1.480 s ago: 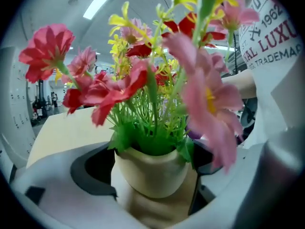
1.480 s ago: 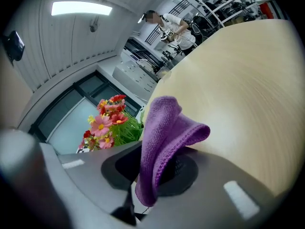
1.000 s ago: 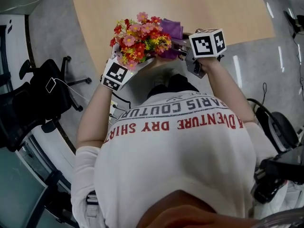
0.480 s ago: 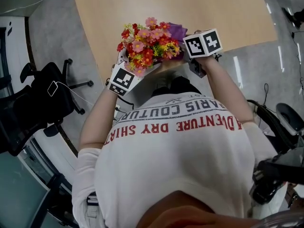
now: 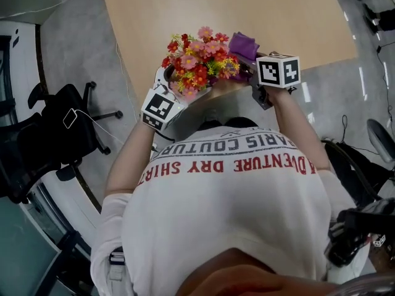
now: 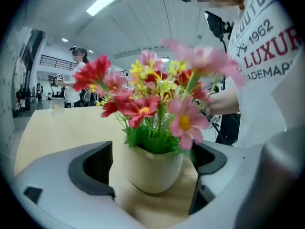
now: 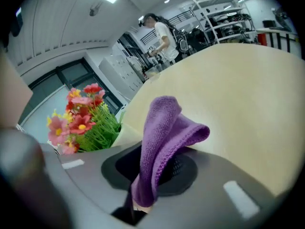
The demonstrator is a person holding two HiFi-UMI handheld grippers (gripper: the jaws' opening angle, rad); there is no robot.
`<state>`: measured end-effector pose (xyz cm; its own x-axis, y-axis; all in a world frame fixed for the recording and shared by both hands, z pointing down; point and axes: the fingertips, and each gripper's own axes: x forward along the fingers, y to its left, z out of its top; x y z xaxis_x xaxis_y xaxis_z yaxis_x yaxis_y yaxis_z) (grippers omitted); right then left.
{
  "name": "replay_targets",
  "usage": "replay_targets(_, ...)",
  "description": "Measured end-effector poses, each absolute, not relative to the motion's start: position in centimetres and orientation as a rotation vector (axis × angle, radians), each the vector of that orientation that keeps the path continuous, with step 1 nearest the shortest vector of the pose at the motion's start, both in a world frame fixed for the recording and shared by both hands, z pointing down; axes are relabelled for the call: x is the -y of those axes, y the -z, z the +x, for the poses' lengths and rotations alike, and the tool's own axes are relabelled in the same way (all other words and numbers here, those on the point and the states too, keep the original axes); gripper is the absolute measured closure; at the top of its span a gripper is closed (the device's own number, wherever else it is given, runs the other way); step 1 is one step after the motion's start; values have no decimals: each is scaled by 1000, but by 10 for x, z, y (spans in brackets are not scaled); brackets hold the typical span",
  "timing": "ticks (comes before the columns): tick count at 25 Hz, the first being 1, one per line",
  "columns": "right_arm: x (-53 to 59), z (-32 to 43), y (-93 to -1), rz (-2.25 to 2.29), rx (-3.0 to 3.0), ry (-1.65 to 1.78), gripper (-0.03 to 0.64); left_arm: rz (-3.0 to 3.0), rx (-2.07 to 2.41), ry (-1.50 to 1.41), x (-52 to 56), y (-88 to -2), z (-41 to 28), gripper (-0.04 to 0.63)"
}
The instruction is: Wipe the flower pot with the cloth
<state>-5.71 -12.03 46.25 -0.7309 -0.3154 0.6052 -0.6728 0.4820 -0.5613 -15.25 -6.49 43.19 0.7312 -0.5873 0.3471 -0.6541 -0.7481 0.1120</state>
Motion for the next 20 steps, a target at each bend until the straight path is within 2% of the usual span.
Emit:
replay_targets(5, 125, -28, -419, 899, 2416, -1078, 572, 2520, 1011, -223, 38, -419, -196, 98)
replay_targets(6, 121, -24, -409, 887, 2442, -1043, 572, 2488, 993, -185, 28, -414, -202, 134)
replay_targets(9, 96, -16, -380, 818, 2521, -910, 572, 2476, 1000, -63, 0, -383, -210, 381)
replay_targets(12, 55, -11, -344, 709, 2624, -784, 572, 2496, 1056, -9, -25, -348, -198, 594)
replay_targets(20, -89, 24, -296, 523, 2731, -502, 572, 2555, 1086, -19, -117, -290, -101, 594)
